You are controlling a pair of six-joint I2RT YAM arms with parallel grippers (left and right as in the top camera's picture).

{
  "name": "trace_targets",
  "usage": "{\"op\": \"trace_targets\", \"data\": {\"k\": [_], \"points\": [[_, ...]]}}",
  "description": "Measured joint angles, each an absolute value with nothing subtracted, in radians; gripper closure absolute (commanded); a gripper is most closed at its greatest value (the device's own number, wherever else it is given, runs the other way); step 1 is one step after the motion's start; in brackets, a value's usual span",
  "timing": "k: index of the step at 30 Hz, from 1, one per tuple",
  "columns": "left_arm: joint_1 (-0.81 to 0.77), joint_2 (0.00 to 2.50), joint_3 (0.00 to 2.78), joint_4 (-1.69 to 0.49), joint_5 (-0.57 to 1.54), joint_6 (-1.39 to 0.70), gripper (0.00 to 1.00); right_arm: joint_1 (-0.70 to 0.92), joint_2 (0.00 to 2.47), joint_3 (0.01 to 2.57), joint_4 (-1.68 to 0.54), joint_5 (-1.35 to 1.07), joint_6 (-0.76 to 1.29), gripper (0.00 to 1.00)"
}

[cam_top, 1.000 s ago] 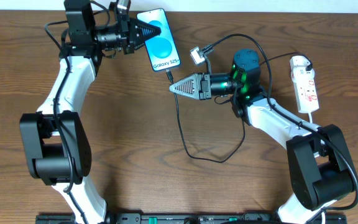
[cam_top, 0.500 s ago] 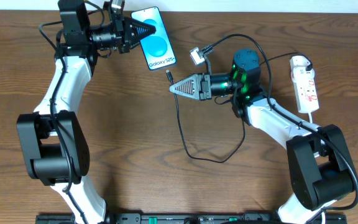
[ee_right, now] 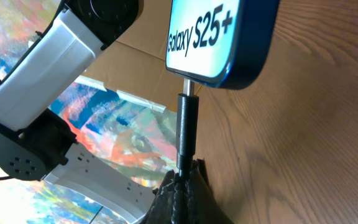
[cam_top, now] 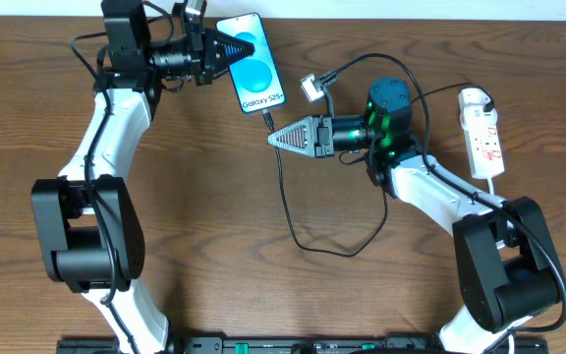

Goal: Plug charger to phone and switch on socket
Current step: 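Push the connector up into the phone's bottom port with the right gripper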

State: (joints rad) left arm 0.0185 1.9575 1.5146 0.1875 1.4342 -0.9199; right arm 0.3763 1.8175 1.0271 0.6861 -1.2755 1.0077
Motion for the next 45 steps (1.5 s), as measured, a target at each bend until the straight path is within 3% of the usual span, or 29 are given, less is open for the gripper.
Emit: {"op": "trace_targets", "data": {"k": [45], "points": [[0.003, 1.958, 1.515, 0.184, 1.438, -0.912, 0.93, 0.346, 1.818, 1.025, 0.731, -1.25, 1.031, 0.99]]}}
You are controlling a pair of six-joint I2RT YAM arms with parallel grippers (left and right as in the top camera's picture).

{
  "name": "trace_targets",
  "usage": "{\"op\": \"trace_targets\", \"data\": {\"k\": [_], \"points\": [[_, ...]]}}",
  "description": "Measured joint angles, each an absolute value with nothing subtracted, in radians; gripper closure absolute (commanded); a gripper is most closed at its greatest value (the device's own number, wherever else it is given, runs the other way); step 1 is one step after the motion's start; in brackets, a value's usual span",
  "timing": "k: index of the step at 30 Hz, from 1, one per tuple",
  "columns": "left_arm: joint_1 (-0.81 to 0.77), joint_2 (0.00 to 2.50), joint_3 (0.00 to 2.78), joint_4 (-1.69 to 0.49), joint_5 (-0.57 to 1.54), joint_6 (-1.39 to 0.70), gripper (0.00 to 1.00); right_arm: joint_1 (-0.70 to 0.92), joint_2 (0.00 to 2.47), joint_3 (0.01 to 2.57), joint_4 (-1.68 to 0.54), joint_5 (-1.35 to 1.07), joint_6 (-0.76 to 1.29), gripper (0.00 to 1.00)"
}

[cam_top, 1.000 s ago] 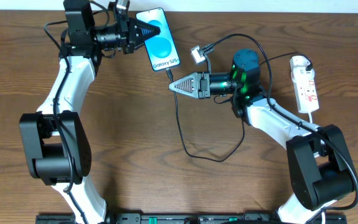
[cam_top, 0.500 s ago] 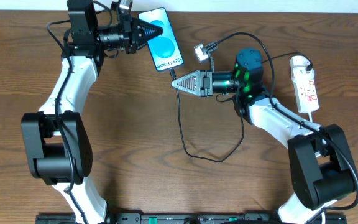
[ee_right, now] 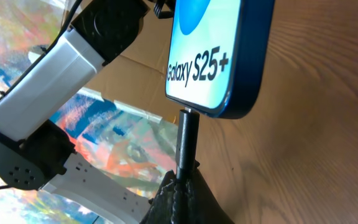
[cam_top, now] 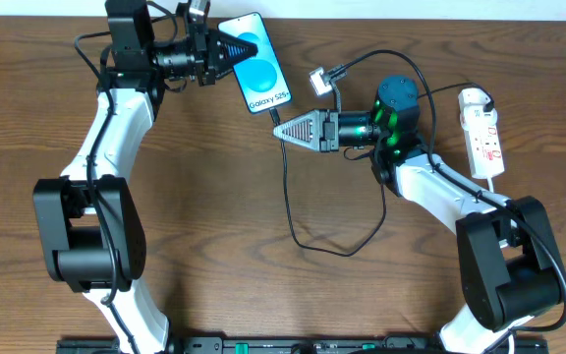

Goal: Plug charger to phone and switch on socket
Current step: 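Push the connector up into the phone's bottom port with the right gripper, then open the right gripper and pull it back from the connector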

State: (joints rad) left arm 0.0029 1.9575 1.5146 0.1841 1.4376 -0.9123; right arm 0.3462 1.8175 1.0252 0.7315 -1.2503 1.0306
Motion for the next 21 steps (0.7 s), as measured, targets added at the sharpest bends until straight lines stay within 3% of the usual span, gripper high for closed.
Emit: {"op": "trace_targets", "data": {"k": [21], "points": [[0.004, 1.958, 1.513, 0.184, 1.465, -0.908, 0.92, 0.35, 1.818, 1.025, 0.734, -1.263, 1.031, 0.99]]}}
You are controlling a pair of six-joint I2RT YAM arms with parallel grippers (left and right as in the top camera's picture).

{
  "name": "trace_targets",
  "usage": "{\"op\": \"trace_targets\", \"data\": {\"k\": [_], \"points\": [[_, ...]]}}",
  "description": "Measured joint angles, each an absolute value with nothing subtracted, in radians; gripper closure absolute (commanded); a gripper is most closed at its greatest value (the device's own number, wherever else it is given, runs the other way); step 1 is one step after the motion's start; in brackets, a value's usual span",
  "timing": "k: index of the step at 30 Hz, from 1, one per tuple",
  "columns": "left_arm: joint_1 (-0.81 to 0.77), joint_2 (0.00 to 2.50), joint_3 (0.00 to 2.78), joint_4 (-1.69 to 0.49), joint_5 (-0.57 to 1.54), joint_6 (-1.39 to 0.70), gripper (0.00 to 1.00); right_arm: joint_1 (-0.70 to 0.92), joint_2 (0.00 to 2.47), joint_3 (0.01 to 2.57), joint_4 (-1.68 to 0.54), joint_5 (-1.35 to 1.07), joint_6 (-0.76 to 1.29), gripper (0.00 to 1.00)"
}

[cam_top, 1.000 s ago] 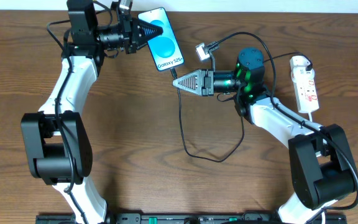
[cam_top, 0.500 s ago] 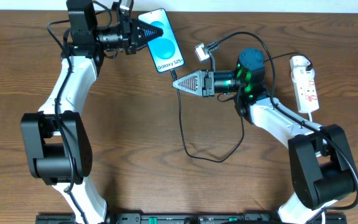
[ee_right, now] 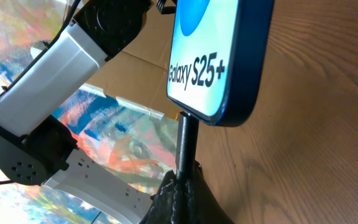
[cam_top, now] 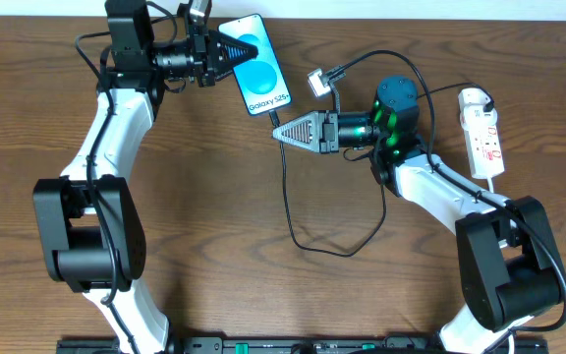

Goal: Plug charger to phone and switch on socket
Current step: 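Open the right gripper and pull it back from the connector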

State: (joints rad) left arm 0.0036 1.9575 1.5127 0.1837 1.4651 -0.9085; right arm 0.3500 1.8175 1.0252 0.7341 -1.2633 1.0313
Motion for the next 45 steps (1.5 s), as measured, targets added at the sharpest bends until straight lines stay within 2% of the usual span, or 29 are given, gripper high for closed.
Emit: {"op": "trace_targets", "data": {"k": [6, 8, 14, 16, 26, 28, 34, 45], "points": [[0.01, 1.958, 1.502, 0.182, 1.498, -0.908, 0.93, 0.35, 1.818, 1.025, 0.743, -1.245, 1.038, 0.8], [0.014, 1.958, 1.495, 0.179, 1.514, -0.908, 0.93, 0.35, 1.818, 1.025, 0.743, -1.241, 1.038, 0.67], [0.034, 1.958, 1.493, 0.18, 1.525, -0.908, 0.93, 0.351, 1.818, 1.025, 0.743, -1.245, 1.039, 0.52], [0.034, 1.958, 1.493, 0.179, 1.525, -0.892, 0.93, 0.35, 1.818, 1.025, 0.742, -1.246, 1.036, 0.43], [0.034, 1.958, 1.431, 0.18, 1.502, -0.78, 0.93, 0.35, 1.818, 1.025, 0.685, -1.245, 0.976, 0.32], [0.034, 1.958, 1.396, 0.18, 1.48, -0.776, 0.93, 0.348, 1.818, 1.025, 0.676, -1.238, 0.968, 0.23], [0.039, 1.958, 1.333, 0.18, 1.441, -0.727, 0.93, 0.328, 1.822, 1.025, 0.623, -1.235, 0.936, 0.2], [0.038, 1.958, 1.313, 0.07, 1.394, -0.679, 0.93, 0.264, 1.824, 1.026, 0.397, -1.107, 0.776, 0.17]]}}
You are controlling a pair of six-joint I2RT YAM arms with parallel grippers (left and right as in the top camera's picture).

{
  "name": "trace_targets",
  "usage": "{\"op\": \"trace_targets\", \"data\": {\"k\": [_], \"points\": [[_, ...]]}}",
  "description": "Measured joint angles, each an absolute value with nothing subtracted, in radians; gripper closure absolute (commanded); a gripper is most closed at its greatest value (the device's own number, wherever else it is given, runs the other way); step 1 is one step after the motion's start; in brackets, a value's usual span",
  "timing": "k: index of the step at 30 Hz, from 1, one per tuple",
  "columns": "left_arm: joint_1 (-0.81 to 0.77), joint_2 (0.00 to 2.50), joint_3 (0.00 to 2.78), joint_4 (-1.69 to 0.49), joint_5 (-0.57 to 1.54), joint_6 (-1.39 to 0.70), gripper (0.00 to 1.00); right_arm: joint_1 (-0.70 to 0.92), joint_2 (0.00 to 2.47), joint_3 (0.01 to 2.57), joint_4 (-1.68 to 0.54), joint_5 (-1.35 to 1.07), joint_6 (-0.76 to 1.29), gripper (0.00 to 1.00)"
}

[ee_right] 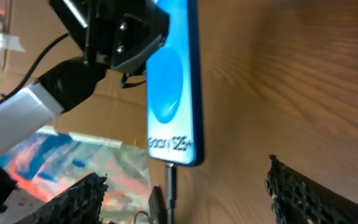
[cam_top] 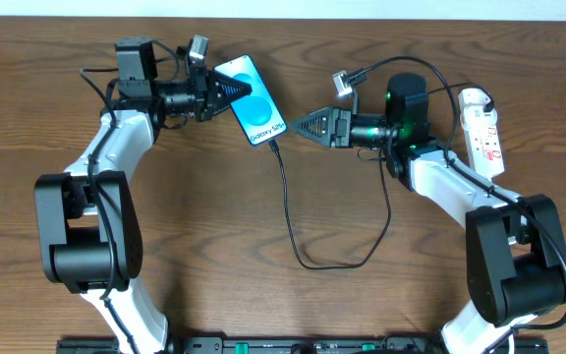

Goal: Plug charger to phone and switch on socket
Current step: 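Open the right gripper and pull it back from the connector, then lower the phone flat onto the table with the left gripper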

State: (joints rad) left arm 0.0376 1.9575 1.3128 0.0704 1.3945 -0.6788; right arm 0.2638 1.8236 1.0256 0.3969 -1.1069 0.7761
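A phone (cam_top: 252,100) with a lit blue screen reading "Galaxy S25+" lies at the back of the table. My left gripper (cam_top: 226,91) is shut on its top end. The black charger cable (cam_top: 285,197) is plugged into the phone's bottom edge (ee_right: 171,180) and loops across the wood toward the right. To the right of the phone, my right gripper (cam_top: 301,126) stands open and apart from it, holding nothing, its fingers (ee_right: 303,193) spread either side of the connector. The white socket strip (cam_top: 484,133) lies at the far right.
The cable's loop (cam_top: 332,258) lies on the wood between the two arms. A small silver camera unit (cam_top: 343,83) juts from the right wrist. The table's back edge runs just behind the phone.
My right gripper was shut on the charger plug at the phone's port. It is now open and further right, with the plug left in the phone. The phone and left gripper sit slightly nearer.
First my right gripper held the plug with its metal tip showing at the phone's port, the left gripper holding the phone. At the two later moments the tip was sunk deeper into the port. Now the plug stays in and my right gripper is open, drawn back.
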Motion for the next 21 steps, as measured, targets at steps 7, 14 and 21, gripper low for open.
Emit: {"op": "trace_targets", "data": {"k": [7, 14, 21], "points": [[0.038, 1.958, 1.302, -0.273, 1.204, -0.571, 0.93, 0.264, 1.824, 1.026, 0.273, -1.038, 0.692, 0.12], [0.038, 1.958, 1.301, -0.423, 1.021, -0.447, 0.93, 0.268, 1.824, 1.026, 0.198, -0.954, 0.653, 0.09], [0.038, 1.958, 1.301, -0.445, 0.905, -0.414, 0.93, 0.295, 1.824, 1.026, 0.163, -0.897, 0.616, 0.09]]}}
